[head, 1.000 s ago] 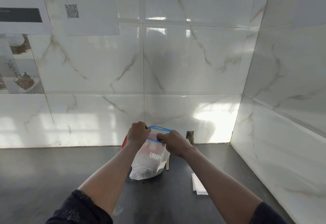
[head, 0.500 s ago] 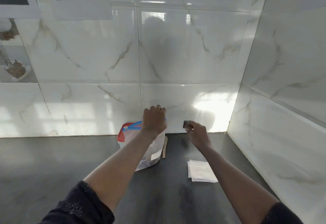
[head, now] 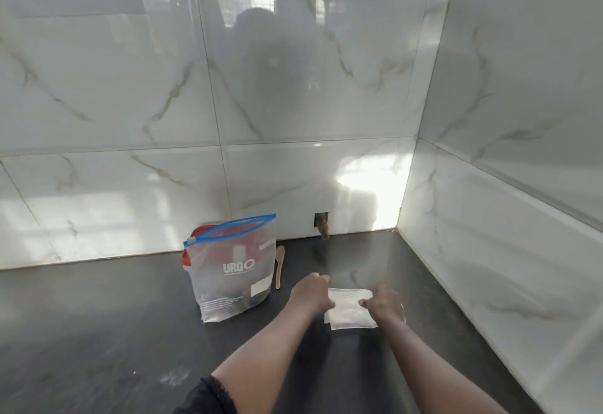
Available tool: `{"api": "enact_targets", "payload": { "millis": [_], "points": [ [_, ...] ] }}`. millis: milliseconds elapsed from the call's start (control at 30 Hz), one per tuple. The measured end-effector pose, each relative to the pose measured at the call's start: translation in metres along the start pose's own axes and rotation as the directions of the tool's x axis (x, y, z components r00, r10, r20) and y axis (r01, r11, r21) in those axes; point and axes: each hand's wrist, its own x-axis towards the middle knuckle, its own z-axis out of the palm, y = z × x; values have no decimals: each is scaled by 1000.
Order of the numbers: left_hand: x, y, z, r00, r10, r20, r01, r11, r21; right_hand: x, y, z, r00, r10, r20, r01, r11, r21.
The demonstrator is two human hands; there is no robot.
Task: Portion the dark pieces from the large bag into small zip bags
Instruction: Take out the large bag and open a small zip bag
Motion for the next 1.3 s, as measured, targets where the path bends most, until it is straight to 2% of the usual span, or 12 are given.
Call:
{"api": "enact_targets", "payload": {
  "millis": [67,167,433,667,767,867,967,1033,1133,1300],
  "points": [
    [0,-3,16,993,-75,96,81,995,-65,-2,5,5,1000,5,13,-5,1000,-5],
    [2,-3,33,986,-98,138,108,992,-64,0,7,11,1000,26,1,-26,1000,1],
    [13,3,37,989,-126,71,134,984,-120,10,5,13,996,82,-36,-79,994,75],
    [27,-16,35,969,-238,72,243,967,-75,18,-8,17,1000,-26,15,25,994,103],
    [27,-19,31,963,-258,80,264,961,-87,17,-16,17,1000,-21,-2,21,992,122],
    [26,-19,26,977,-213,-3,211,967,-144,17,-23,12,999,-2,-45,9,986,166],
    [28,-19,18,971,-197,-135,147,938,-314,16,-33,3,996,-29,-79,47,971,234],
    [28,-15,12,962,-181,-203,73,892,-447,14,-41,-2,996,-73,-60,89,935,344],
    [22,-4,4,973,-159,-170,18,780,-626,9,-53,-6,988,-138,68,78,831,551],
    [15,-1,-4,970,-157,-184,-14,722,-691,-7,-63,-19,949,-186,254,-74,653,754]
  ]
}}
